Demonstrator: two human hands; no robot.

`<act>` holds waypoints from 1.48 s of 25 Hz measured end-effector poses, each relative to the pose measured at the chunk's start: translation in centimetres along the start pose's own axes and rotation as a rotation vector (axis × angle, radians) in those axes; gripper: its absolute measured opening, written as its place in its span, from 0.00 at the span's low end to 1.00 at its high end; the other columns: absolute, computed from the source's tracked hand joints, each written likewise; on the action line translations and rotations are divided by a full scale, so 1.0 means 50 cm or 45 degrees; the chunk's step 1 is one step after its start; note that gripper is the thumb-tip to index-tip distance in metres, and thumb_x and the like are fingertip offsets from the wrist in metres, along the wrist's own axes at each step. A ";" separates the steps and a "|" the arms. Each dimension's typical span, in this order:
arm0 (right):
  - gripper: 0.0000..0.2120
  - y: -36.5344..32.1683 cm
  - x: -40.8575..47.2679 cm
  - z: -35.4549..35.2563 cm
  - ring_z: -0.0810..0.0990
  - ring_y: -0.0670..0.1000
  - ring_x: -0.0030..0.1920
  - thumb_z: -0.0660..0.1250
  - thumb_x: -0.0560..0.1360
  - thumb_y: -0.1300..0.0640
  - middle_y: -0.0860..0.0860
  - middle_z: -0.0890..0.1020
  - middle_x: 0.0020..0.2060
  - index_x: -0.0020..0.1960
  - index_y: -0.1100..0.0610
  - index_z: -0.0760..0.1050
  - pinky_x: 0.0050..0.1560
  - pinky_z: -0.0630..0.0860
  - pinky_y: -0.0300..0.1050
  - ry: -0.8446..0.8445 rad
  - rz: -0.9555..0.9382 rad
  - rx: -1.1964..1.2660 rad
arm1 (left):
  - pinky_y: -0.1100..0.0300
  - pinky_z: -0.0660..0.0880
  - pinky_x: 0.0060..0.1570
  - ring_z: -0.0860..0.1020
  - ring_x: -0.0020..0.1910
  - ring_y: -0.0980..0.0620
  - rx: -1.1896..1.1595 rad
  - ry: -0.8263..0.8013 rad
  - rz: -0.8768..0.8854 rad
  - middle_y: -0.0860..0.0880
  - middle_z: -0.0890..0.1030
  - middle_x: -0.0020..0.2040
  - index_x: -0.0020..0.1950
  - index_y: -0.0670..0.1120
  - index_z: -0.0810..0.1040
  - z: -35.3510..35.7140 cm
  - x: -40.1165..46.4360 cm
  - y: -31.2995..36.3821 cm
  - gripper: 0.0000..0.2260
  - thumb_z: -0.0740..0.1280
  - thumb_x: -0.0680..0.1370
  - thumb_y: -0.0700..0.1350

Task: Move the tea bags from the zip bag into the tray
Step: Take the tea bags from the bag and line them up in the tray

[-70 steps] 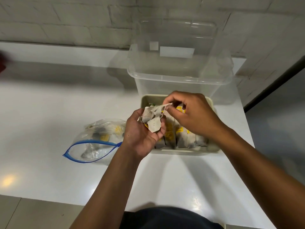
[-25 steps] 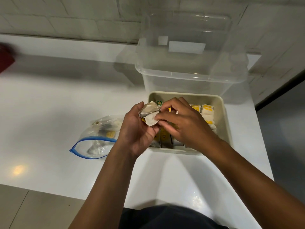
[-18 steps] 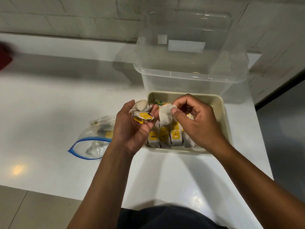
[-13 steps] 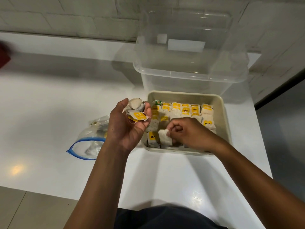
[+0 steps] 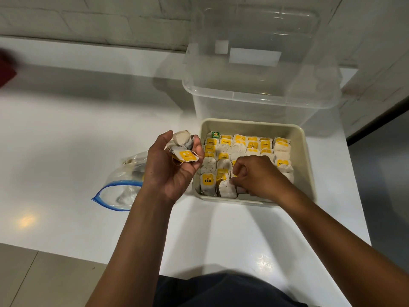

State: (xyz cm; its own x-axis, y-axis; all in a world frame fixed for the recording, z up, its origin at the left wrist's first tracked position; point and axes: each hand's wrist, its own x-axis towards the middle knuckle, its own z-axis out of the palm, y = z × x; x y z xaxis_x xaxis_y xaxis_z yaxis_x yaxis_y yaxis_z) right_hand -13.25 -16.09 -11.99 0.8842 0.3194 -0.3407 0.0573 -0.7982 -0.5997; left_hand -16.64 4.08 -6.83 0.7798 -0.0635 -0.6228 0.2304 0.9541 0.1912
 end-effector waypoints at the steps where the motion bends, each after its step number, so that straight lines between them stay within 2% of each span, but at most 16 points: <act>1: 0.08 -0.001 0.000 -0.002 0.80 0.47 0.37 0.76 0.70 0.55 0.47 0.83 0.37 0.47 0.54 0.81 0.41 0.78 0.42 -0.024 -0.046 -0.057 | 0.54 0.80 0.50 0.80 0.53 0.44 -0.002 -0.001 0.001 0.37 0.81 0.50 0.57 0.36 0.79 -0.001 0.000 0.000 0.15 0.67 0.78 0.47; 3: 0.08 -0.005 -0.002 -0.003 0.79 0.45 0.38 0.76 0.70 0.55 0.42 0.79 0.33 0.47 0.51 0.81 0.39 0.74 0.38 -0.166 -0.139 -0.103 | 0.54 0.80 0.49 0.80 0.52 0.44 -0.001 -0.001 -0.007 0.37 0.81 0.51 0.57 0.36 0.79 -0.003 0.000 -0.001 0.15 0.67 0.78 0.47; 5: 0.07 -0.009 -0.003 -0.001 0.75 0.42 0.35 0.75 0.71 0.55 0.42 0.75 0.30 0.40 0.46 0.78 0.34 0.68 0.34 -0.257 -0.208 -0.181 | 0.54 0.80 0.49 0.80 0.53 0.44 0.024 -0.008 -0.016 0.38 0.81 0.51 0.57 0.37 0.79 -0.003 0.000 -0.002 0.15 0.67 0.78 0.47; 8: 0.16 -0.006 0.007 0.004 0.69 0.42 0.29 0.73 0.73 0.53 0.43 0.72 0.26 0.31 0.48 0.71 0.31 0.63 0.36 -0.264 -0.181 -0.116 | 0.54 0.80 0.49 0.79 0.54 0.44 0.070 -0.014 -0.014 0.39 0.81 0.52 0.58 0.37 0.78 -0.002 -0.001 -0.001 0.15 0.67 0.78 0.47; 11: 0.08 -0.005 0.014 0.008 0.73 0.40 0.26 0.73 0.74 0.54 0.45 0.79 0.28 0.38 0.54 0.79 0.32 0.71 0.38 -0.332 -0.014 0.134 | 0.54 0.80 0.49 0.79 0.54 0.45 0.077 -0.015 -0.014 0.39 0.80 0.53 0.59 0.38 0.78 -0.004 -0.001 0.001 0.16 0.67 0.78 0.48; 14: 0.06 -0.002 0.017 0.019 0.77 0.43 0.24 0.74 0.73 0.56 0.49 0.82 0.30 0.40 0.54 0.79 0.29 0.73 0.38 -0.297 0.069 0.127 | 0.54 0.81 0.48 0.80 0.55 0.45 0.081 -0.012 -0.029 0.38 0.81 0.53 0.60 0.38 0.78 -0.006 0.001 -0.002 0.16 0.67 0.78 0.48; 16: 0.07 -0.008 0.016 0.023 0.78 0.45 0.29 0.74 0.72 0.53 0.47 0.80 0.32 0.39 0.52 0.77 0.29 0.70 0.37 -0.219 -0.003 -0.101 | 0.53 0.81 0.47 0.80 0.56 0.45 0.091 -0.020 -0.046 0.38 0.81 0.53 0.60 0.38 0.78 -0.006 0.001 -0.004 0.16 0.67 0.78 0.48; 18: 0.11 -0.009 0.011 0.022 0.78 0.50 0.39 0.73 0.71 0.44 0.47 0.79 0.37 0.41 0.48 0.73 0.34 0.69 0.41 -0.062 -0.085 -0.470 | 0.53 0.82 0.47 0.81 0.55 0.46 0.103 -0.035 -0.080 0.38 0.82 0.52 0.59 0.38 0.78 -0.005 0.000 -0.007 0.16 0.66 0.79 0.49; 20: 0.14 -0.006 0.008 0.010 0.76 0.51 0.41 0.70 0.71 0.38 0.45 0.77 0.38 0.44 0.46 0.70 0.36 0.67 0.43 0.065 -0.183 -0.635 | 0.52 0.82 0.47 0.81 0.54 0.45 0.114 -0.052 -0.109 0.38 0.82 0.52 0.59 0.38 0.78 -0.003 -0.002 -0.012 0.16 0.66 0.79 0.49; 22: 0.13 -0.008 0.010 0.001 0.78 0.49 0.43 0.70 0.73 0.40 0.41 0.76 0.37 0.53 0.44 0.74 0.36 0.67 0.42 -0.010 -0.367 -0.591 | 0.52 0.82 0.49 0.81 0.53 0.45 0.115 -0.068 -0.121 0.38 0.82 0.52 0.58 0.38 0.79 0.000 -0.005 -0.016 0.16 0.66 0.79 0.49; 25: 0.21 -0.022 0.020 0.007 0.76 0.44 0.42 0.70 0.72 0.49 0.40 0.75 0.35 0.63 0.36 0.75 0.40 0.73 0.42 -0.305 -0.548 -0.504 | 0.52 0.81 0.51 0.80 0.55 0.45 0.102 -0.087 -0.147 0.38 0.81 0.53 0.54 0.36 0.81 0.006 -0.006 -0.017 0.15 0.66 0.79 0.49; 27: 0.20 -0.031 0.032 0.020 0.79 0.45 0.49 0.67 0.73 0.51 0.41 0.81 0.46 0.62 0.35 0.76 0.47 0.77 0.43 -0.381 -0.625 -0.544 | 0.52 0.81 0.50 0.80 0.54 0.46 0.121 -0.111 -0.189 0.39 0.81 0.53 0.49 0.34 0.83 0.007 -0.009 -0.021 0.17 0.65 0.79 0.49; 29: 0.17 -0.034 0.040 0.027 0.78 0.45 0.57 0.66 0.75 0.50 0.40 0.81 0.57 0.61 0.35 0.78 0.54 0.76 0.40 -0.370 -0.700 -0.538 | 0.52 0.81 0.49 0.81 0.52 0.45 0.135 -0.139 -0.222 0.38 0.81 0.53 0.49 0.34 0.83 0.004 -0.014 -0.025 0.18 0.65 0.79 0.49; 31: 0.13 -0.036 0.040 0.028 0.78 0.45 0.57 0.65 0.77 0.48 0.40 0.81 0.58 0.60 0.38 0.79 0.53 0.75 0.39 -0.304 -0.764 -0.505 | 0.52 0.82 0.48 0.81 0.50 0.45 0.164 -0.143 -0.222 0.39 0.81 0.52 0.49 0.34 0.84 -0.002 -0.017 -0.025 0.18 0.65 0.79 0.49; 34: 0.11 -0.043 0.038 0.030 0.80 0.47 0.50 0.65 0.76 0.49 0.43 0.83 0.51 0.57 0.40 0.80 0.48 0.77 0.44 -0.276 -0.728 -0.460 | 0.52 0.82 0.47 0.81 0.49 0.45 0.164 -0.131 -0.193 0.39 0.81 0.52 0.48 0.35 0.84 -0.011 -0.021 -0.020 0.18 0.64 0.79 0.49; 37: 0.13 -0.045 0.040 0.022 0.80 0.44 0.50 0.67 0.75 0.55 0.40 0.83 0.50 0.56 0.42 0.81 0.52 0.77 0.42 -0.533 -0.605 -0.343 | 0.52 0.81 0.49 0.81 0.50 0.45 0.184 -0.127 -0.166 0.39 0.79 0.55 0.56 0.37 0.81 -0.016 -0.025 -0.013 0.16 0.64 0.79 0.49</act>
State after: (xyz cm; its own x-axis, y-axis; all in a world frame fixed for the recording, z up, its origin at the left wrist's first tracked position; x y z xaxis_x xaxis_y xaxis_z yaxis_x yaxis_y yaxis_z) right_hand -12.12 -13.10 -12.13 0.4843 0.7934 -0.3687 0.5560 -0.6045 -0.5705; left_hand -18.22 3.78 -6.81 0.7900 -0.2187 -0.5727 0.4085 0.8844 0.2257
